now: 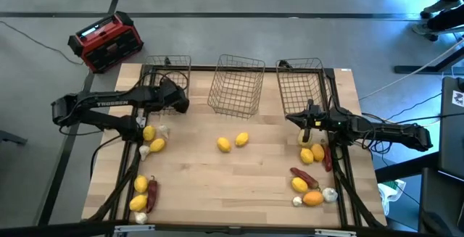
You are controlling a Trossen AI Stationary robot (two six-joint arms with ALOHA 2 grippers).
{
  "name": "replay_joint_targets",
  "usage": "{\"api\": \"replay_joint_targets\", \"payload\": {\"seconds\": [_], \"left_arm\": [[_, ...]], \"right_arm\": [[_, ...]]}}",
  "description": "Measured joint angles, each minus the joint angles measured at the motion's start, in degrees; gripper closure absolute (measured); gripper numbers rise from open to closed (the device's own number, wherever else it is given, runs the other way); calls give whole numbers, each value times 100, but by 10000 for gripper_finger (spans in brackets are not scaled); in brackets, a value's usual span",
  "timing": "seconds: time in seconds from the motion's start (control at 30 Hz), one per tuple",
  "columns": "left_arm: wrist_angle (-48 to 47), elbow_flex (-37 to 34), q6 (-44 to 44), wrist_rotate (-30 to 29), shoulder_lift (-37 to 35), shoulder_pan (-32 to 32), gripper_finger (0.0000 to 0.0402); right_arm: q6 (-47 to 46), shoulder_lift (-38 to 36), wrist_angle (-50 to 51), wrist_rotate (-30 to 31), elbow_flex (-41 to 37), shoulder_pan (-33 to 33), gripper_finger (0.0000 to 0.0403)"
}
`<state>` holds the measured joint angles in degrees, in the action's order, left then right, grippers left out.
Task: Sort produce into baskets
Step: Put the garlic into the left wire basket
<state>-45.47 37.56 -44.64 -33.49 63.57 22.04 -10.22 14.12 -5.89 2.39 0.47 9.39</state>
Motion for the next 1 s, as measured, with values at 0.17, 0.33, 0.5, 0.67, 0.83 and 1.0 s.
{"api": "replay_joint_targets", "payload": {"seconds": [0.17, 0.33, 0.5, 0.67, 0.83, 1.0], "left_arm": [[-69, 85, 140, 34, -7, 67, 233], [-61, 605, 607, 45, -73, 22, 233], [2, 1308, 914, 345, -233, -237, 233], [94, 1748, 969, 970, -321, -726, 233], [463, 1823, 771, 1651, -326, -1365, 233], [631, 1823, 434, 1912, -326, -2043, 233]], "right_arm": [[0, -1, 0, 0, 0, 0, 388], [0, -1, 0, 0, -2, 0, 388], [0, -1, -1, 0, 0, 0, 388], [0, -1, 0, 39, 0, 0, 388], [0, -1, 2, 44, 0, 1, 388], [0, 1, 2, 44, 0, 1, 388]]}}
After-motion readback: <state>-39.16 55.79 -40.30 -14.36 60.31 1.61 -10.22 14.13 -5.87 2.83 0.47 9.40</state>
